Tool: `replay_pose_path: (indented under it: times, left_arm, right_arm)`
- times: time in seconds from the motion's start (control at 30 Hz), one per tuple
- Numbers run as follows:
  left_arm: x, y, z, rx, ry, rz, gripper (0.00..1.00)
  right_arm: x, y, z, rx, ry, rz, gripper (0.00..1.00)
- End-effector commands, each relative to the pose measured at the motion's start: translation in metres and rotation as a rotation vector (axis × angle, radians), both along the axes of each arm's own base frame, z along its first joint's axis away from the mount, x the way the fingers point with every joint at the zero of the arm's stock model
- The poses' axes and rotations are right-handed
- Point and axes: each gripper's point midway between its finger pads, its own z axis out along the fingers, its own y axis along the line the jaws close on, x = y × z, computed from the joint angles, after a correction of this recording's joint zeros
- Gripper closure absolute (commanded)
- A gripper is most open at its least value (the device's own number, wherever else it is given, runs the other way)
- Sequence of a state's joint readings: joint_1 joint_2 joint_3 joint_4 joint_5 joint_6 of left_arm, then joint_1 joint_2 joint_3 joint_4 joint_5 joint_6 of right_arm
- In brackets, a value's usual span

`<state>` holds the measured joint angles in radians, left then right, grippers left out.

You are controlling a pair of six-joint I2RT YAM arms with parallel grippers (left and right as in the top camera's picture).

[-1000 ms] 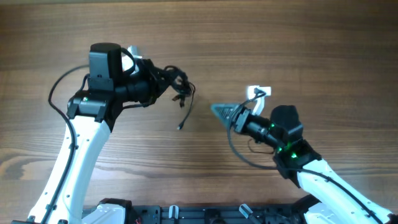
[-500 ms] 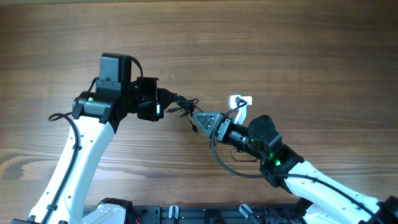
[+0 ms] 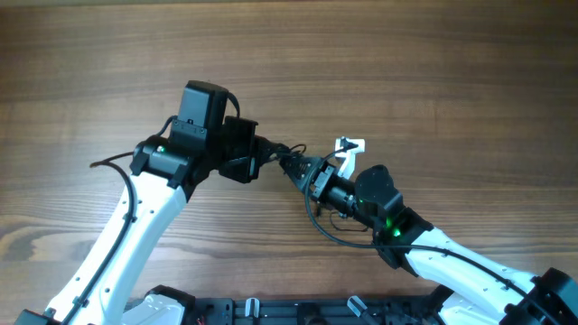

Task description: Untangle cables

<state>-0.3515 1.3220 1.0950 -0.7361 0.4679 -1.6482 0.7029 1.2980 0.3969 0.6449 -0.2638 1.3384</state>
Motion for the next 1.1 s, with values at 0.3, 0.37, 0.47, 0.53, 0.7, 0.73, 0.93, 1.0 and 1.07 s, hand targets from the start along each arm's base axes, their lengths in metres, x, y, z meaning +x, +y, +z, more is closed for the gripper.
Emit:
replay_pose_path:
  times: [0.3,0.37,0.47,0.53,0.7,0.73,0.93,1.0,1.07]
  left_arm:
    - [-0.002,-0.005,0.012,0.012,-0.073,-0.070,0.96]
    - [-0.004,-0.008,0.012,0.011,-0.073,-0.078,0.96]
    - [-0.005,-0.010,0.011,-0.001,-0.050,-0.060,0.96]
    - [-0.005,-0.010,0.011,-0.015,-0.023,-0.026,0.96]
    - [-0.003,-0.006,0.009,0.006,-0.025,-0.006,0.96]
    - [-0.003,-0.006,0.009,0.008,-0.029,-0.010,0.96]
    - [-0.010,-0.016,0.010,0.007,-0.034,-0.048,0.96]
    - [-0.011,-0.020,0.011,-0.002,-0.037,-0.060,0.96]
    - [-0.010,-0.024,0.015,-0.023,-0.048,-0.072,0.96]
  right_arm:
    - [0.027,-0.023,-0.004,0.202,0.259,-0.294,0.21]
    - [0.029,-0.025,-0.005,0.218,0.276,-0.316,0.20]
    - [0.030,-0.024,-0.004,0.227,0.273,-0.318,0.20]
    - [0.031,-0.025,-0.002,0.234,0.266,-0.321,0.19]
    - [0.034,-0.025,0.004,0.245,0.240,-0.329,0.12]
    - [0.034,-0.026,0.003,0.240,0.241,-0.329,0.10]
    - [0.035,-0.022,0.010,0.088,0.013,-0.253,0.10]
    - [0.034,-0.022,0.008,0.036,-0.033,-0.238,0.10]
    - [0.034,-0.022,0.007,0.014,-0.056,-0.229,0.10]
